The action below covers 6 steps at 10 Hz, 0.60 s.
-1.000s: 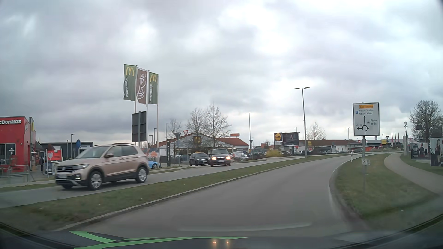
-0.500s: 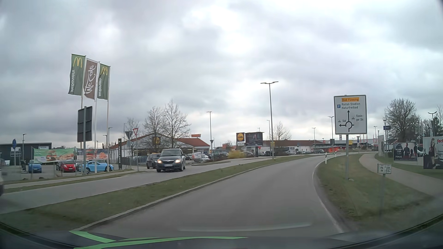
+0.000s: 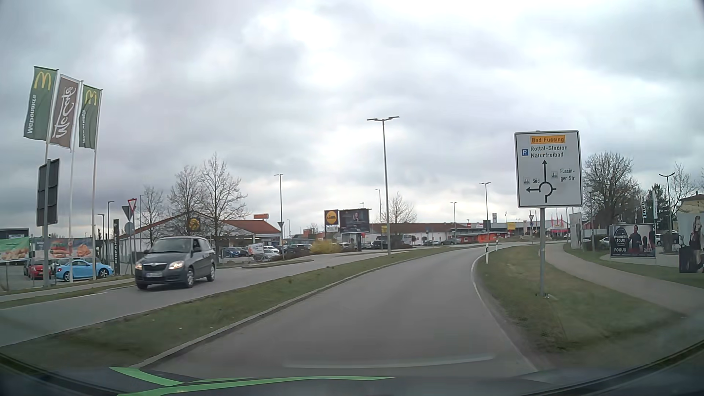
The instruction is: Follow the waypoints while adhering to traffic rules and regulations
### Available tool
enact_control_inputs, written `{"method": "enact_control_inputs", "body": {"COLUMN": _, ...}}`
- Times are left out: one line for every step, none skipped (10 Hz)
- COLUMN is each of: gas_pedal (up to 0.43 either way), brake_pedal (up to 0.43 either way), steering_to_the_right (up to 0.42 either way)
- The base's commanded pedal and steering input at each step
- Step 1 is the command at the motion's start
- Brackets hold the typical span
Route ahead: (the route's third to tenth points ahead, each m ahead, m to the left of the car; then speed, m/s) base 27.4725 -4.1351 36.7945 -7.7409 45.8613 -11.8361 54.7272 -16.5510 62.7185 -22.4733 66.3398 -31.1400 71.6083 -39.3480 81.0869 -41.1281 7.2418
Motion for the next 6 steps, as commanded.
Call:
{"method": "enact_control_inputs", "body": {"gas_pedal": 0.189, "brake_pedal": 0.000, "steering_to_the_right": 0.112}}
{"method": "enact_control_inputs", "body": {"gas_pedal": 0.197, "brake_pedal": 0.000, "steering_to_the_right": 0.106}}
{"method": "enact_control_inputs", "body": {"gas_pedal": 0.197, "brake_pedal": 0.000, "steering_to_the_right": 0.102}}
{"method": "enact_control_inputs", "body": {"gas_pedal": 0.197, "brake_pedal": 0.000, "steering_to_the_right": 0.094}}
{"method": "enact_control_inputs", "body": {"gas_pedal": 0.197, "brake_pedal": 0.000, "steering_to_the_right": 0.085}}
{"method": "enact_control_inputs", "body": {"gas_pedal": 0.197, "brake_pedal": 0.000, "steering_to_the_right": 0.078}}
